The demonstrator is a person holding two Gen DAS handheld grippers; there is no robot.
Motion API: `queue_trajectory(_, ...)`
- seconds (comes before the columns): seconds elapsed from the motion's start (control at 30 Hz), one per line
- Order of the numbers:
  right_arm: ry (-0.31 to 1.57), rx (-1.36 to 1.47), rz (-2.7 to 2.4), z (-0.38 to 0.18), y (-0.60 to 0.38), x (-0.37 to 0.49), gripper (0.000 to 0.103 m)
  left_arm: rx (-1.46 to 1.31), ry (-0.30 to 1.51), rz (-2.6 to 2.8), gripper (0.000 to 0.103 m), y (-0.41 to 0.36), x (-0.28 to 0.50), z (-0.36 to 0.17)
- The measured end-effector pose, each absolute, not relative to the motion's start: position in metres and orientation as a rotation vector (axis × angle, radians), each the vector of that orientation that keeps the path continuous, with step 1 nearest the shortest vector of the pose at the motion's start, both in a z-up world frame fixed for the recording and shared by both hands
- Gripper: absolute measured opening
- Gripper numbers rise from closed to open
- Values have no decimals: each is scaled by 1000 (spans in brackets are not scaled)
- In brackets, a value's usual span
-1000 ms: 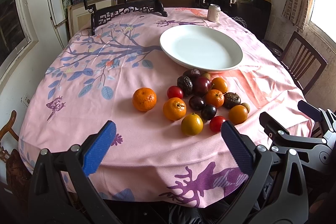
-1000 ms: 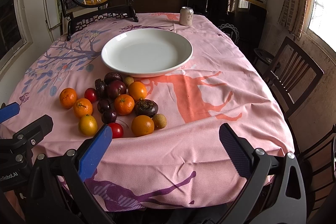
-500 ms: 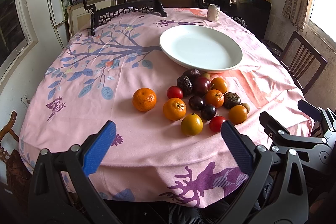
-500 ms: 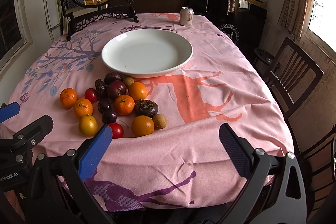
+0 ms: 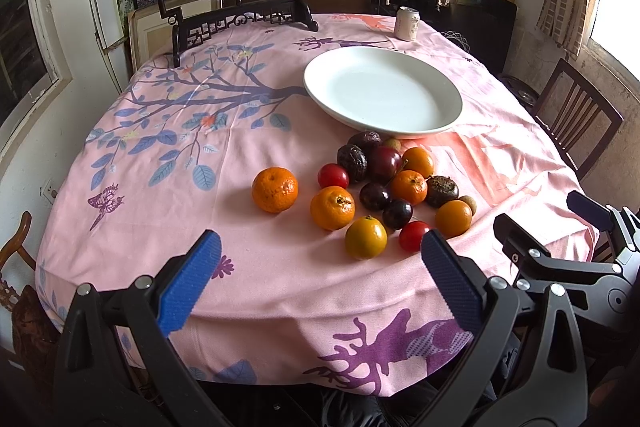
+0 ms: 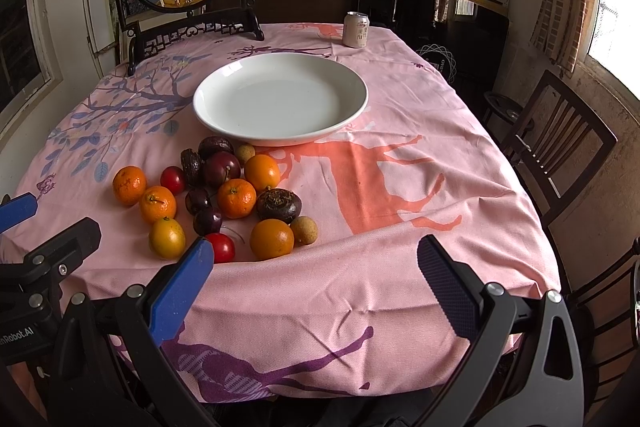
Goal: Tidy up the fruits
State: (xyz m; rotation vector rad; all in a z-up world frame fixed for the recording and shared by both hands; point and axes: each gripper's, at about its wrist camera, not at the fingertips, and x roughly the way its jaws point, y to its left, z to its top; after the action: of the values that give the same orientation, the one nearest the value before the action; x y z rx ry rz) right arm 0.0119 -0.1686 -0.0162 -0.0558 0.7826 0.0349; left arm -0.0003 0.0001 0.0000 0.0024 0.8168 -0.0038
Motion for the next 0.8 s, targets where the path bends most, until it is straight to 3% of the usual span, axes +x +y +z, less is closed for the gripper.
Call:
queue_trajectory(0.53, 789, -62, 42, -21, -167, 13, 102, 6, 825, -5, 101, 1, 0, -1)
queue_trajectory(0.73, 778, -62, 156, -29, -176, 22, 102, -7, 819, 103, 101, 38, 8, -9)
queue_trajectory(0.8, 816, -47, 213, -39, -177, 28, 84, -32, 851, 139, 101, 54, 12, -18)
